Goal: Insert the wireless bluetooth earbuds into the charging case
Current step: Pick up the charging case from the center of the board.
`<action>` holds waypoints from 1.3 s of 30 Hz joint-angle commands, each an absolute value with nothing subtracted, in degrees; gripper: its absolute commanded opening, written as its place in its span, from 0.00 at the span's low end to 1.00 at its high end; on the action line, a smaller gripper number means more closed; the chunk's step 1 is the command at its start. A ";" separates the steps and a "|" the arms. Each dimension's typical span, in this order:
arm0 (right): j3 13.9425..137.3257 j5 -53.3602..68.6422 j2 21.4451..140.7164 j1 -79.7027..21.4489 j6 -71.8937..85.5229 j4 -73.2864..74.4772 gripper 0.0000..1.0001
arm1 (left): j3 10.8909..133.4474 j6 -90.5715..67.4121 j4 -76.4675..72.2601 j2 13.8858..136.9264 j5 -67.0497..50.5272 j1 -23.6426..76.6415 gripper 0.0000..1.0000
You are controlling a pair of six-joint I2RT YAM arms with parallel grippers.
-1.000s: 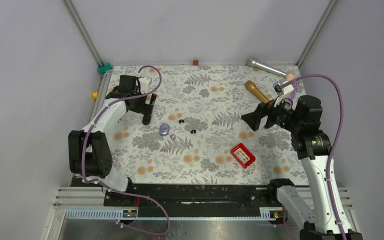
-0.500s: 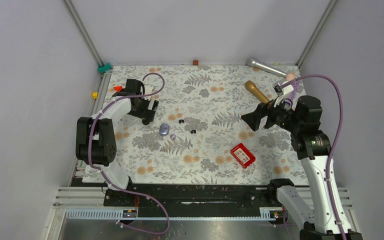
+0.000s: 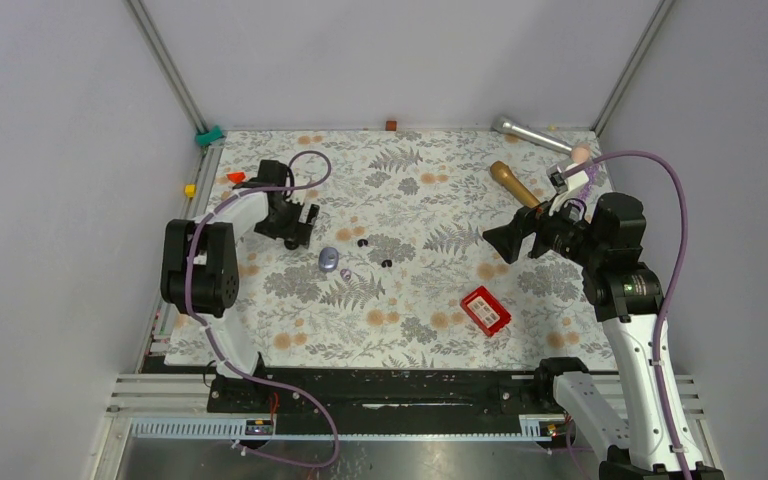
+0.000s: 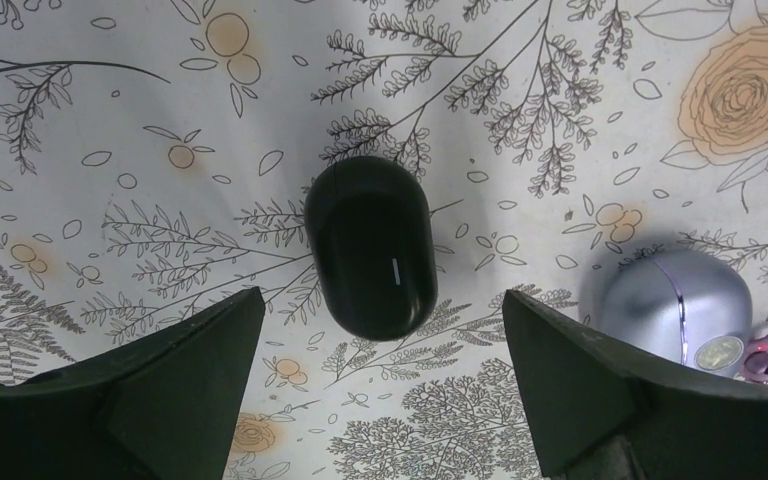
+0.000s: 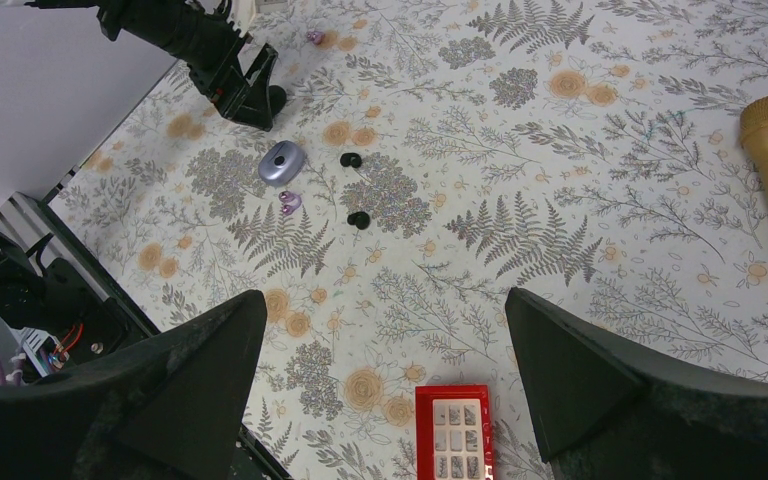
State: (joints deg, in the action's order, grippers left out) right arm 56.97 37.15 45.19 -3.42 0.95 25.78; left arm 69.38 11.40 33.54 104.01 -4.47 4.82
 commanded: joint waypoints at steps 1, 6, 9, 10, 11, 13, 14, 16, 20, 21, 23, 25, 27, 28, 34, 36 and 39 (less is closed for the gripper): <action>56.98 37.95 44.92 -3.16 1.18 23.21 0.98 | 72.82 9.63 32.84 105.60 -3.93 4.74 0.91; 56.87 37.97 45.08 -3.15 1.22 23.11 0.98 | 73.85 8.63 32.44 106.94 -3.62 4.79 0.87; 56.78 38.07 45.14 -3.16 1.31 23.03 0.98 | 74.13 8.36 32.29 107.67 -3.77 4.83 0.82; 56.80 38.06 45.19 -3.16 1.25 22.95 0.97 | 74.15 8.35 32.26 107.89 -3.92 4.82 0.80; 56.77 38.16 45.31 -3.16 1.31 23.02 0.98 | 74.13 8.35 32.18 107.95 -4.08 4.90 0.77; 56.78 38.16 45.36 -3.14 1.35 22.90 0.98 | 74.04 8.34 32.21 108.28 -4.31 4.99 0.72; 56.78 38.28 45.45 -3.16 1.35 22.87 0.98 | 74.02 8.28 32.22 108.40 -4.35 4.95 0.70; 56.78 38.23 45.52 -3.16 1.35 22.90 0.98 | 73.92 8.38 32.20 108.62 -4.50 5.14 0.63; 56.71 38.32 45.71 -3.15 1.53 22.71 0.97 | 73.74 8.22 32.21 108.45 -4.69 5.60 0.50; 56.59 38.45 45.78 -3.16 1.71 22.57 0.97 | 73.66 8.28 32.26 108.23 -4.74 5.65 0.47; 56.42 38.89 46.00 -3.16 2.11 22.09 0.97 | 73.45 8.22 32.26 107.30 -5.36 5.80 0.44; 56.43 38.98 46.35 -3.16 2.57 21.84 0.97 | 73.15 8.17 32.14 105.86 -6.54 5.88 0.43; 56.64 38.90 46.82 -3.16 2.91 21.72 0.97 | 72.68 8.26 31.85 103.99 -7.89 5.96 0.43; 56.75 38.82 47.05 -3.16 3.21 21.69 0.97 | 72.52 8.45 31.61 102.88 -8.63 6.10 0.43; 56.94 40.84 47.61 -3.21 6.19 19.26 0.97 | 73.44 9.69 31.99 97.18 -14.18 7.03 0.43; 57.23 41.56 48.04 -3.24 8.14 17.90 0.97 | 74.72 9.29 32.82 95.81 -15.84 7.47 0.43; 57.99 42.80 49.76 -3.25 11.58 15.77 0.96 | 77.12 7.97 34.33 94.10 -19.68 8.67 0.44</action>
